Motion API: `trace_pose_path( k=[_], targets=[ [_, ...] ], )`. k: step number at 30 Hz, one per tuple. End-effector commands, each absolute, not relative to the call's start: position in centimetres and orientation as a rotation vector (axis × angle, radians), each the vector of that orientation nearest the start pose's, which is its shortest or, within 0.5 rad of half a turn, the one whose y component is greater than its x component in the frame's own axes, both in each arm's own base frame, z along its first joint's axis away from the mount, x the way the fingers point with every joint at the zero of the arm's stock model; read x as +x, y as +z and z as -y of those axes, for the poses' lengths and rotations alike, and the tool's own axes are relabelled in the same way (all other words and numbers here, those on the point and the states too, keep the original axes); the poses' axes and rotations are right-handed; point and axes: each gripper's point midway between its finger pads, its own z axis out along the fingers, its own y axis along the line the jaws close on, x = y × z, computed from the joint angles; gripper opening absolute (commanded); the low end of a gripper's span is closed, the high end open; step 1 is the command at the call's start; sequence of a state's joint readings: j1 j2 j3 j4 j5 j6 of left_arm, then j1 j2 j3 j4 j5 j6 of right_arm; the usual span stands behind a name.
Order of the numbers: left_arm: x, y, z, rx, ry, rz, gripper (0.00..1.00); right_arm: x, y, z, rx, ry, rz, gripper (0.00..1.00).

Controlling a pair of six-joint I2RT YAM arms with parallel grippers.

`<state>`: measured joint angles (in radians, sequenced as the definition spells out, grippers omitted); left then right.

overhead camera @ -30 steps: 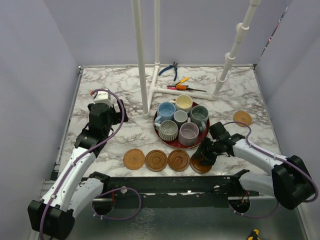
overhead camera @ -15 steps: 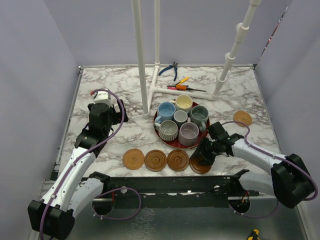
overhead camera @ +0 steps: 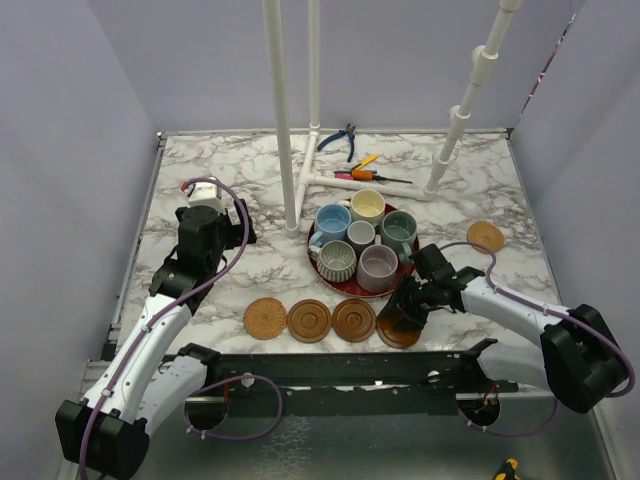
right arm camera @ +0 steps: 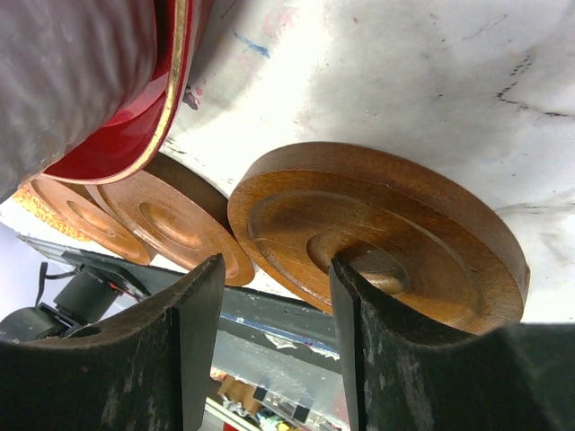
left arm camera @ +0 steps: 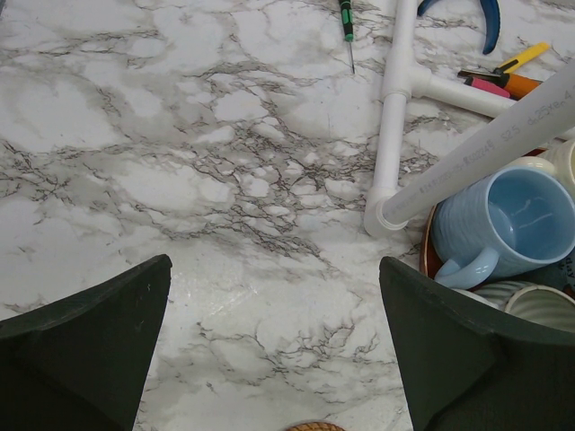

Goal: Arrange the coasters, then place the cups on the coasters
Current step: Move the coaster to the corner of the board.

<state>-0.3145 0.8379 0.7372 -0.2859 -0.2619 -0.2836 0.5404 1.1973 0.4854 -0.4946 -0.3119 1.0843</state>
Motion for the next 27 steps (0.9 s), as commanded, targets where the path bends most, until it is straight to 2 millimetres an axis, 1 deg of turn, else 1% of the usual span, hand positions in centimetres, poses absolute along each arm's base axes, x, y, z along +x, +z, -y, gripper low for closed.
trace_pose_path(
  k=[1, 4, 6, 9, 12, 15, 17, 19, 21, 23, 25, 27],
  targets=[
    [30.1, 21.1, 6.1, -0.134, -0.127, -1.949, 0.99, 12.2, 0.0, -16.5, 0.751, 0.531, -2.990, 0.55],
    [30.1, 21.1, 6.2, -0.135, -0.126, -1.948, 0.99, 12.5, 0.7, -15.9, 0.743, 0.489, -2.965, 0.56],
    [30.1, 21.1, 6.1, -0.135, -0.125, -1.948, 0.99, 12.8, 1.5, -15.4, 0.736, 0.452, -2.941, 0.59],
    [30.1, 21.1, 6.1, -0.136, -0.124, -1.948, 0.99, 13.1, 2.9, -14.3, 0.721, 0.377, -2.907, 0.64],
    [30.2, 21.1, 6.1, -0.135, -0.126, -1.946, 0.99, 14.2, 5.0, -12.9, 0.678, 0.286, -2.845, 0.70],
    [30.1, 21.1, 6.2, -0.133, -0.129, -1.947, 0.99, 16.3, 7.5, -11.7, 0.619, 0.194, -2.749, 0.75],
    [30.1, 21.2, 6.2, -0.133, -0.129, -1.946, 0.99, 18.0, 9.3, -10.8, 0.593, 0.138, -2.690, 0.82],
    [30.1, 21.2, 6.1, -0.135, -0.127, -1.943, 0.99, 19.8, 10.7, -9.6, 0.577, 0.093, -2.634, 0.83],
    [30.1, 21.2, 6.0, -0.137, -0.123, -1.943, 0.99, 21.7, 12.0, -7.9, 0.600, 0.068, -2.573, 0.86],
    [30.1, 21.2, 6.0, -0.137, -0.121, -1.942, 0.99, 23.7, 13.2, -5.6, 0.644, 0.061, -2.504, 0.87],
    [30.1, 21.2, 5.9, -0.140, -0.116, -1.941, 0.99, 25.5, 14.1, -3.3, 0.678, 0.053, -2.435, 0.89],
    [30.1, 21.1, 5.8, -0.142, -0.109, -1.944, 0.99, 27.1, 14.6, -1.5, 0.707, 0.034, -2.380, 0.93]
  ],
)
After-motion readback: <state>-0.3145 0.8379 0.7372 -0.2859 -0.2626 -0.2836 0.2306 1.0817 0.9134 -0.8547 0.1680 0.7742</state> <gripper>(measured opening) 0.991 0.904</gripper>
